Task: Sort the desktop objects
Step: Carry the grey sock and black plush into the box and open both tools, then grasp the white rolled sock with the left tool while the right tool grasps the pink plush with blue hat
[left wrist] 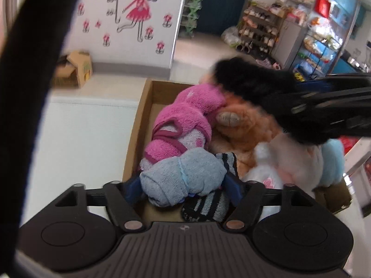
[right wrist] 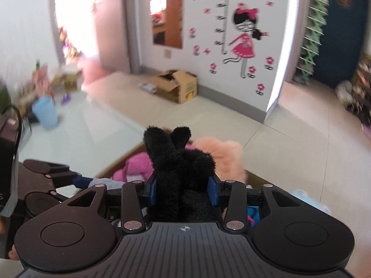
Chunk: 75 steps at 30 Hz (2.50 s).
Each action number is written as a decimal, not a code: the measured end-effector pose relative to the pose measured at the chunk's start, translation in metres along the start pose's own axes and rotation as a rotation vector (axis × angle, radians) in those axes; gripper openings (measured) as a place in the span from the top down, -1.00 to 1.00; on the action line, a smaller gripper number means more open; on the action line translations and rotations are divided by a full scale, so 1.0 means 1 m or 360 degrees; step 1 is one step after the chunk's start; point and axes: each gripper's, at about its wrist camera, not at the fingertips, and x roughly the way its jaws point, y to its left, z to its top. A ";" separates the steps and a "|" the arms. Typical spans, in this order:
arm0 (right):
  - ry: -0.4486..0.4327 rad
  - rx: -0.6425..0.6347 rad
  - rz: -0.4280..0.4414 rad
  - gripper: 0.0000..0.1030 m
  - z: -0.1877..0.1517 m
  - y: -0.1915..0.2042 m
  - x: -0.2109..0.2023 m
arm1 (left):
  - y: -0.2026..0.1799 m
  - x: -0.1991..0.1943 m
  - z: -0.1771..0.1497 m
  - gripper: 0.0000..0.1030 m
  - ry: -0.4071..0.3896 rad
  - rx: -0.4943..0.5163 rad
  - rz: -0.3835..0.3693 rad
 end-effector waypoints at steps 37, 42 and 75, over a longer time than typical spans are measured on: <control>0.0003 0.0522 0.0118 -0.67 -0.176 -0.028 -0.133 | 0.002 -0.074 -0.110 -0.98 0.0234 0.0321 -0.0129; -0.0018 0.0502 0.0120 -0.67 -0.189 -0.021 -0.120 | 0.003 -0.074 -0.114 -0.98 0.0189 0.0342 -0.0068; -0.0062 0.0495 0.0038 0.12 -0.219 -0.004 -0.088 | -0.008 -0.081 -0.127 -0.09 0.0010 0.0032 0.0199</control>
